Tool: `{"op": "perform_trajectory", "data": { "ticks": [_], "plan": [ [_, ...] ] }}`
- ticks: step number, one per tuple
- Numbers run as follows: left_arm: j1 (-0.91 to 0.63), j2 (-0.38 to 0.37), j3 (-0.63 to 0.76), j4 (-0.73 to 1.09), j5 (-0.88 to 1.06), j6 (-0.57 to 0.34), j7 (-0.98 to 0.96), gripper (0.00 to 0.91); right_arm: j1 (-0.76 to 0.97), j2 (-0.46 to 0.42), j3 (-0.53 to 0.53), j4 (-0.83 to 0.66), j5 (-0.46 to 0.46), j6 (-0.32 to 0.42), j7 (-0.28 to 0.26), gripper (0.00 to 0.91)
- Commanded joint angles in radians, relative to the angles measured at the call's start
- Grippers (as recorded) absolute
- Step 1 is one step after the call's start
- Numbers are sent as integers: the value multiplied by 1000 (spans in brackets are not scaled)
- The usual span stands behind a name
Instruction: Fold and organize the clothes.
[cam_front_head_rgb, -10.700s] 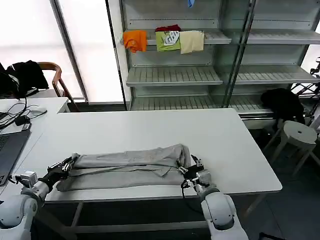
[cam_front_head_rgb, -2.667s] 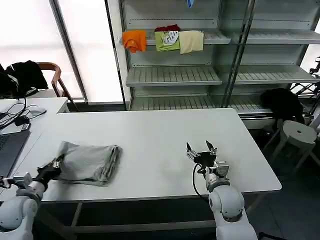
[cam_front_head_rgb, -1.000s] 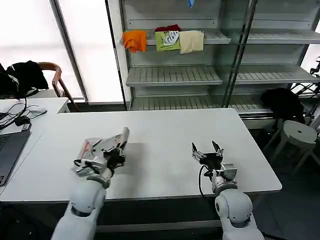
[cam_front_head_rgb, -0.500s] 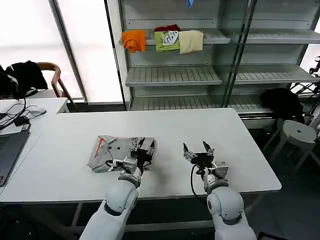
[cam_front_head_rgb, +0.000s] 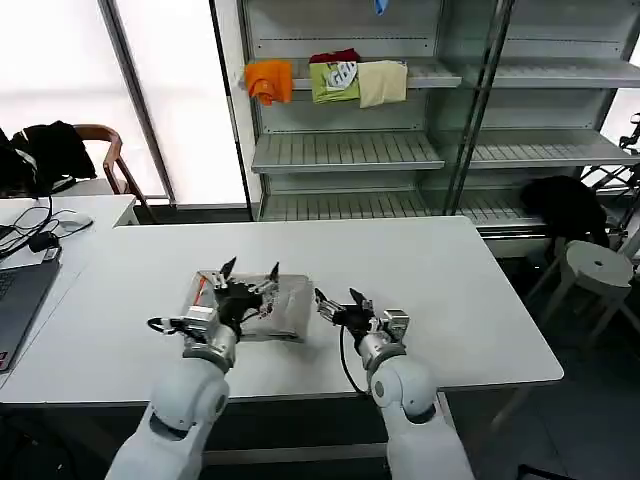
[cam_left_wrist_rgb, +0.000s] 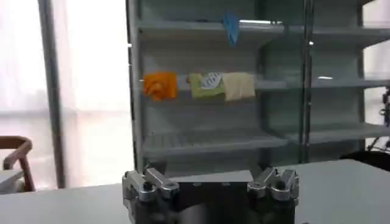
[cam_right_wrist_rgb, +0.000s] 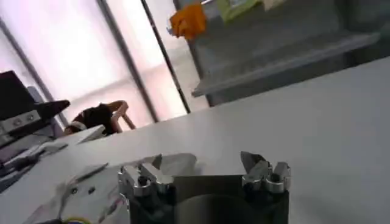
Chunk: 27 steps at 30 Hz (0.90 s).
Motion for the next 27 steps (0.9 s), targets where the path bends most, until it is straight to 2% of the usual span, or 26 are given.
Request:
{"op": "perform_trajectory", "data": {
  "ticks": [1, 6, 7, 8, 9, 10, 11, 12, 13, 15, 27],
  "plan": [
    [113, 51, -191, -54, -70, -21, 12, 907, 43, 49, -96, -119, 148, -40, 21, 907],
    [122, 38, -194, -49, -71, -18, 12, 907, 24, 27, -105, -107, 151, -41, 29, 907],
    [122, 38, -195, -49, -71, -17, 12, 907, 23, 25, -105, -105, 151, -41, 24, 877],
    [120, 38, -195, -48, -73, -17, 12, 907, 21, 22, -109, -100, 152, -41, 19, 725],
    [119, 39, -195, -48, -73, -17, 12, 907, 20, 21, -111, -98, 153, -41, 15, 625],
    [117, 40, -196, -48, -75, -16, 12, 907, 18, 22, -113, -93, 152, -41, 7, 464],
    [116, 41, -196, -49, -76, -17, 12, 907, 17, 24, -114, -90, 150, -41, 4, 373],
    [115, 42, -196, -49, -77, -16, 12, 907, 16, 26, -116, -87, 148, -41, 1, 222],
    [114, 41, -197, -50, -79, -16, 12, 907, 16, 28, -117, -86, 147, -41, 2, 171],
    [115, 40, -197, -52, -82, -16, 12, 907, 17, 34, -116, -88, 137, -41, 9, 10],
    [134, 30, -208, -65, -85, -15, 10, 907, 14, 43, -100, -83, 125, -40, 55, 0]
  ]
}}
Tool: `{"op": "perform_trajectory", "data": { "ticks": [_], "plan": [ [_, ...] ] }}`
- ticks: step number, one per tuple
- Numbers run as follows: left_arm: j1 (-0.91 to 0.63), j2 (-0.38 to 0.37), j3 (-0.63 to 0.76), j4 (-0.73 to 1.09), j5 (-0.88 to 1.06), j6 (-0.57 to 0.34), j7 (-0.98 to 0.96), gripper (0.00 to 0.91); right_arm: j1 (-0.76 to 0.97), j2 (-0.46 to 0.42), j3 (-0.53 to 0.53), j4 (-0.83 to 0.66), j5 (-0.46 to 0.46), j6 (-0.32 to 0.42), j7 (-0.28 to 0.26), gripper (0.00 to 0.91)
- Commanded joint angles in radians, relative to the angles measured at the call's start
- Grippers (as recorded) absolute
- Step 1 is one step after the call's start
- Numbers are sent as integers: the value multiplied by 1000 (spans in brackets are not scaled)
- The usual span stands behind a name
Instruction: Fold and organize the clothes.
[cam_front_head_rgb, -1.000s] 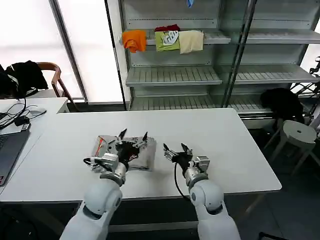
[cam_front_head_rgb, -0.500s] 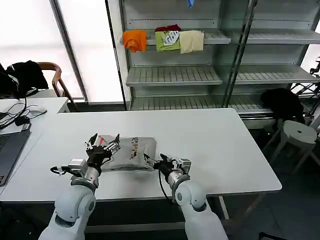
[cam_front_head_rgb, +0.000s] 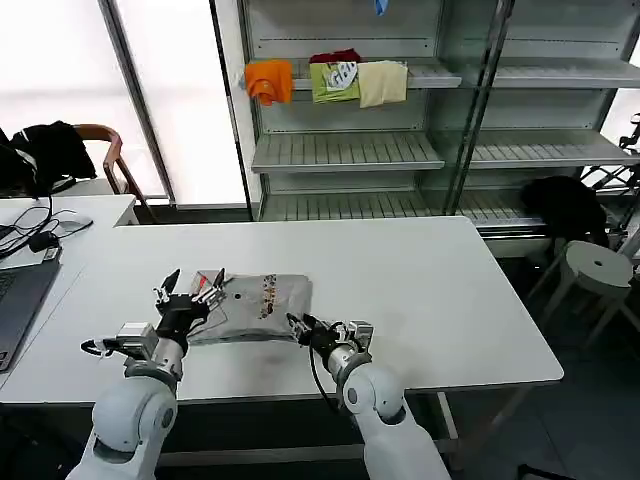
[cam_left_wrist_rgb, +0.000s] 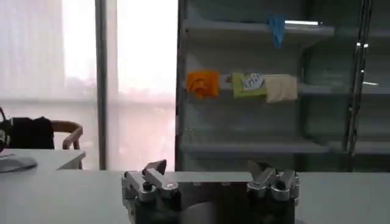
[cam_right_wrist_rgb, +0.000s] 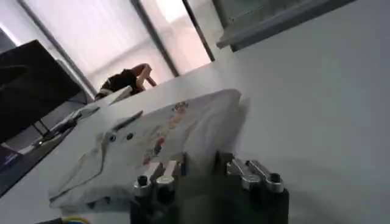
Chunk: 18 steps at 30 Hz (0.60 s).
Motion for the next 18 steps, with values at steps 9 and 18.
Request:
{"op": "perform_trajectory", "data": {
  "ticks": [9, 18],
  "plan": [
    [15, -4, -22, -8, -4, -2, -3, 907, -16, 28, 16, 42, 10, -5, 49, 0],
    [27, -6, -27, -2, 0, -2, -3, 907, -60, -64, 74, 152, 53, -8, 70, 0]
  ]
}}
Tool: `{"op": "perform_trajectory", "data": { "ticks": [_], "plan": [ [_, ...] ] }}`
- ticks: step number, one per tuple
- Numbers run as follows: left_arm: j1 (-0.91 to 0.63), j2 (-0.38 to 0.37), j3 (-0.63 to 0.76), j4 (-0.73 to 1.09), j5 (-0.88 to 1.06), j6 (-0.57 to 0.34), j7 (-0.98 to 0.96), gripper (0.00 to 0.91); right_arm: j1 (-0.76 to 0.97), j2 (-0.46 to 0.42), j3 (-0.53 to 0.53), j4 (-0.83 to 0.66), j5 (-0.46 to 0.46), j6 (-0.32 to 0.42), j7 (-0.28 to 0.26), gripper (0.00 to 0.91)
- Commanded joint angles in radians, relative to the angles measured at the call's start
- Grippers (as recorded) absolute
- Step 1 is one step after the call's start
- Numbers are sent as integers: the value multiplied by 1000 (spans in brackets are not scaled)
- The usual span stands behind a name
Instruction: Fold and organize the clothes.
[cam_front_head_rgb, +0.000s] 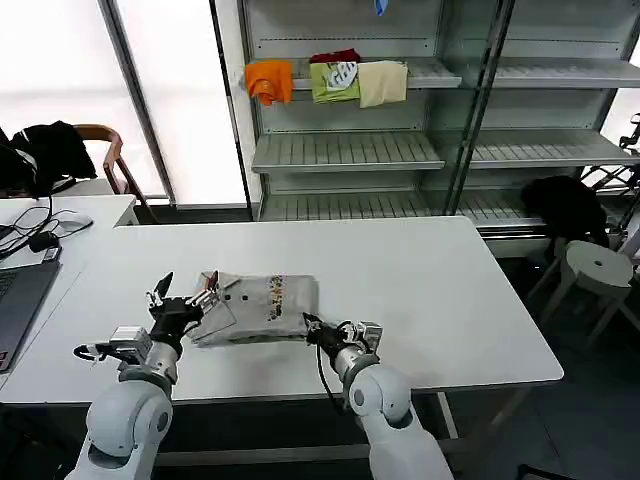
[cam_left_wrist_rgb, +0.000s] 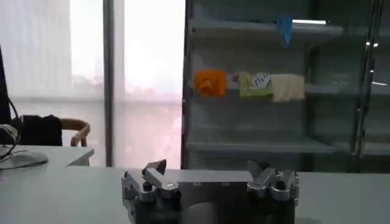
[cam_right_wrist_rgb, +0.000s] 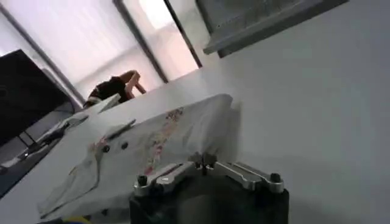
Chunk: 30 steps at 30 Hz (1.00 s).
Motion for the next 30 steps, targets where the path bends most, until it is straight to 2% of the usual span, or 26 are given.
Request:
{"op": "perform_trajectory", "data": {
  "ticks": [1, 2, 5, 10, 12, 16, 17, 18, 21, 25, 27, 28, 30],
  "plan": [
    [8, 1, -4, 5, 0, 0, 0, 907, -38, -76, 54, 109, 41, -2, 19, 0],
    [8, 0, -4, 6, 2, 0, 1, 907, -38, -76, 61, 114, 44, -1, 19, 0],
    [7, -1, -4, 12, 4, 1, 2, 907, -71, -167, 103, 155, 98, -1, 15, 0],
    [6, -2, -4, 31, 3, -2, 4, 907, -109, -261, 162, 179, 162, 0, 10, 0],
    [9, -4, -3, 38, 1, -2, 4, 907, -121, -272, 178, 178, 162, 0, 15, 0],
    [14, -7, -2, 39, 0, -1, 6, 907, -139, -248, 234, 165, 129, 0, -8, 0],
    [16, -7, -3, 38, 0, -2, 6, 907, -141, -246, 242, 163, 113, 0, -17, 504],
    [17, -7, -4, 37, 0, -2, 6, 907, -142, -246, 246, 162, 90, 1, -28, 907],
    [23, -7, -7, 34, -3, -2, 5, 907, -154, -245, 256, 171, 9, 1, -71, 907],
    [30, -9, -8, 34, -7, -12, 9, 907, -182, -224, 252, 219, -263, 6, -144, 907],
    [31, -9, -7, 35, -7, -21, 11, 907, -193, -236, 238, 245, -305, 23, -145, 907],
    [32, -9, -7, 40, -7, -37, 16, 907, -209, -243, 231, 275, -384, 47, -157, 907],
    [34, -9, -5, 46, -5, -53, 17, 907, -226, -252, 229, 311, -460, 74, -161, 907]
  ]
}}
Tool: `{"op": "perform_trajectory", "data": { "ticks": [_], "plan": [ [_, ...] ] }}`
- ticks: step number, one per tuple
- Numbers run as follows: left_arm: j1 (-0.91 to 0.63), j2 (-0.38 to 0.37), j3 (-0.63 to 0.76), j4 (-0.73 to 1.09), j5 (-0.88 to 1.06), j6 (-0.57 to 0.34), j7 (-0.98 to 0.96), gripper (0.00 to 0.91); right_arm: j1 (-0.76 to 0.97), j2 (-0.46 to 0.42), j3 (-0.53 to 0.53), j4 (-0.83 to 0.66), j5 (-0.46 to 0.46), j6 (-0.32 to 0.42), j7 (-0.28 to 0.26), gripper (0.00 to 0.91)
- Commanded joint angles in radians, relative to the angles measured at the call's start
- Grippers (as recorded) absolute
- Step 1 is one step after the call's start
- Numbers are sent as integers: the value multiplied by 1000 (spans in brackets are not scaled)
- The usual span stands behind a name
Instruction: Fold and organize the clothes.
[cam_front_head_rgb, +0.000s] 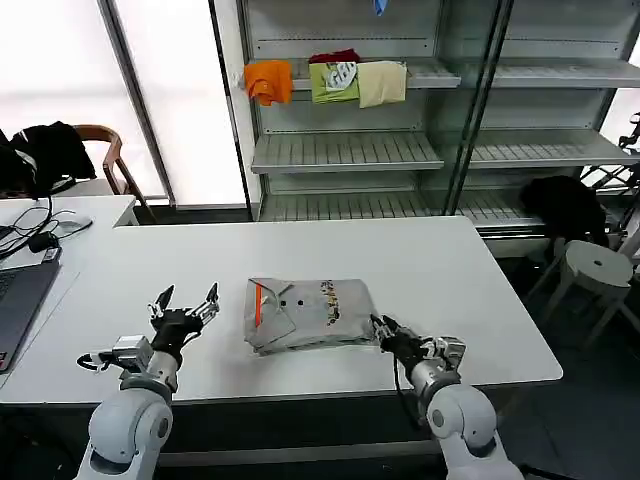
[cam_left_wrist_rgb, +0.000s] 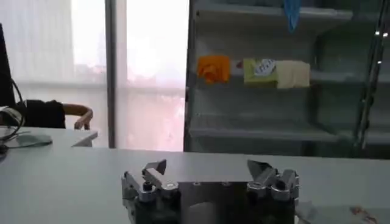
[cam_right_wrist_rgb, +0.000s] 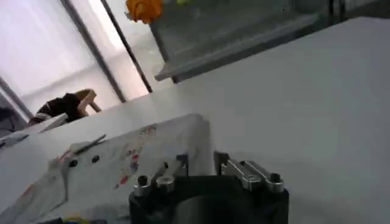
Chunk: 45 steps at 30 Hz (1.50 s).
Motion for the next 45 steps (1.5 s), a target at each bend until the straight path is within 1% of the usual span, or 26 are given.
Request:
{"op": "perform_trajectory", "data": {
  "ticks": [1, 2, 3, 4, 6, 8, 9, 10, 11, 12, 16, 20, 29, 32, 45],
  "plan": [
    [6, 2, 3, 21, 2, -61, 11, 907, -86, -74, 20, 150, -465, 85, -84, 907],
    [8, 2, 3, 32, 7, -75, 14, 907, -92, -83, 24, 158, -482, 91, -81, 907],
    [8, 4, 3, 35, 11, -83, 15, 907, -103, -98, 34, 169, -491, 133, -64, 907],
    [10, 7, 2, 48, 12, -95, 15, 907, -107, -104, 40, 172, -501, 150, -59, 907],
    [15, 11, -1, 66, 12, -119, 18, 907, -124, -133, 88, 174, -511, 186, -49, 907],
    [23, 18, -4, 83, 13, -161, 22, 907, -133, -153, 135, 170, -465, 178, -28, 907],
    [26, 22, -4, 94, 15, -178, 22, 907, -135, -164, 150, 167, -445, 170, -10, 907],
    [31, 26, -5, 101, 15, -183, 26, 907, -137, -176, 162, 163, -433, 167, -5, 907],
    [38, 29, -8, 105, 15, -207, 35, 907, -139, -178, 165, 160, -431, 165, -6, 907],
    [44, 33, -9, 116, 16, -227, 42, 907, -148, -197, 194, 157, -417, 166, -17, 907],
    [58, 41, -14, 135, 13, -256, 77, 907, -157, -218, 226, 143, -394, 167, -12, 907],
    [56, 40, -16, 137, -19, -258, 82, 907, -145, -216, 231, 126, -384, 146, -12, 907],
    [46, 59, -12, 145, -73, -248, 75, 907, -129, -203, 210, 117, -402, 139, -33, 907],
    [42, 69, -6, 147, -72, -249, 64, 907, -115, -196, 198, 103, -413, 137, -25, 907],
    [34, 83, -2, 161, -68, -272, 60, 907, -92, -181, 190, 102, -415, 123, -35, 907]
  ]
}}
